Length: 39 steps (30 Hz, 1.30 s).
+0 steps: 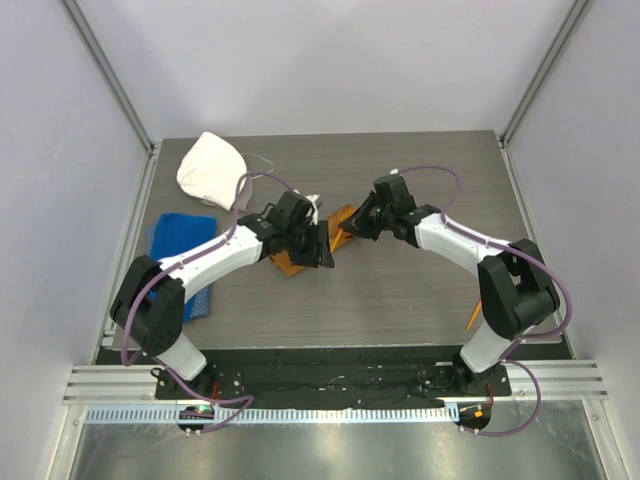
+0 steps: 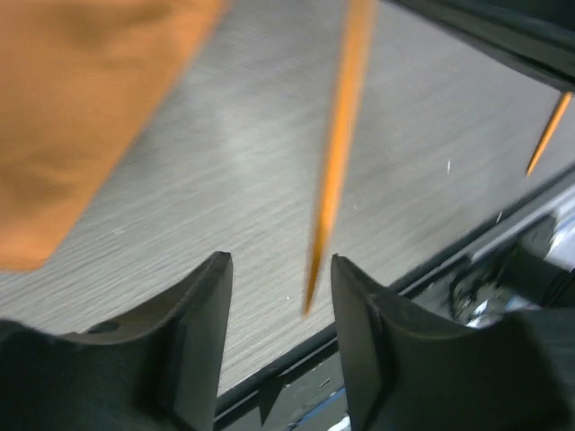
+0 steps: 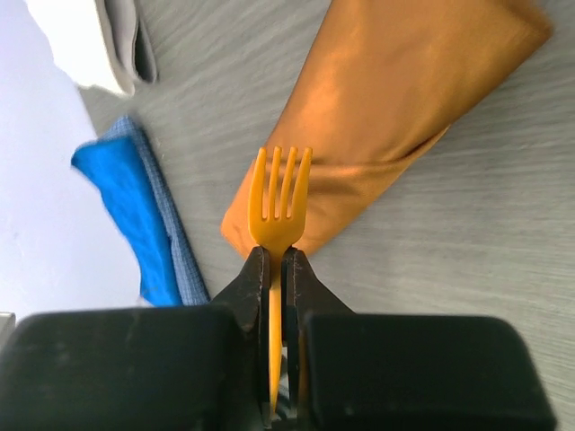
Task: Fold the napkin into a case and place the utensils inside
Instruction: Pass from the left arm to the right, then insert the fork into the folded napkin.
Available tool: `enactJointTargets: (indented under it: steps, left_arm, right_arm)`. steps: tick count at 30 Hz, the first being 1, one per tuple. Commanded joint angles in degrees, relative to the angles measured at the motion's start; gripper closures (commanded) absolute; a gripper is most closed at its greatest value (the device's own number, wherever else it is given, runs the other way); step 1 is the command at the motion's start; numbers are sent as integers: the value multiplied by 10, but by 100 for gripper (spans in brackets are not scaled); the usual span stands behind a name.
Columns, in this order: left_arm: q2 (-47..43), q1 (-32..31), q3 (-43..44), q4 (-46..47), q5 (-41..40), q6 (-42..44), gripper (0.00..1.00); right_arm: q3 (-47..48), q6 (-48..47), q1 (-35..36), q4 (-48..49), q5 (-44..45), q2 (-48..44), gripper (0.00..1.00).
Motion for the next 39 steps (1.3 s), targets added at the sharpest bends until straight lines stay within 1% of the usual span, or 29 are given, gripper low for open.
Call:
enactJointTargets:
  steps: [1,3,4,5,6,7,9,11,12,13,14,17,22,32,39]
  left_arm:
    - [-51,76,-22,12,-25,-85,46]
    - [-50,99,-29,20,-25,-111,47]
    - [-49,114,-31,19,-26,-127,48]
    - [-46,120,-31,20,-26,-134,50]
    - [-39,124,-32,20,-31,-141,58]
    - [-37,135,-33,20,-28,-148,62]
    - [-27,142,-33,23,-25,-160,72]
    - [-13,151,-29,23,-24,-160,79]
    - [-9,152,-24,25,-28,-157,80]
    - [4,153,-22,24,-38,-153,81]
    - [10,158,-18,22,-37,-144,85]
    - [35,175,-9,11,-25,-138,90]
    - [37,190,-28,22,-33,-127,91]
    - [43,199,-51,25,-41,-119,92]
    - [28,199,-67,32,-42,-122,92]
  right_arm:
    - [90,24,0,-69,134,16,99]
    - [122,38,3,-122,183,32,99]
    - [154,42,3,-139,224,52,99]
    - [170,49,3,-174,243,66,99]
    - [189,57,4,-195,259,80,99]
    - [225,66,4,-211,275,109,99]
    - [257,71,11,-251,314,137,99]
    - [306,80,15,-288,348,177,99]
    - [338,80,20,-299,359,191,99]
    - [352,82,24,-312,371,202,99]
    - [364,81,27,-330,385,220,99]
    - [394,88,31,-350,416,245,99]
    - [415,89,38,-363,453,266,99]
    - [438,89,45,-359,465,299,99]
    - [472,83,47,-360,463,323,99]
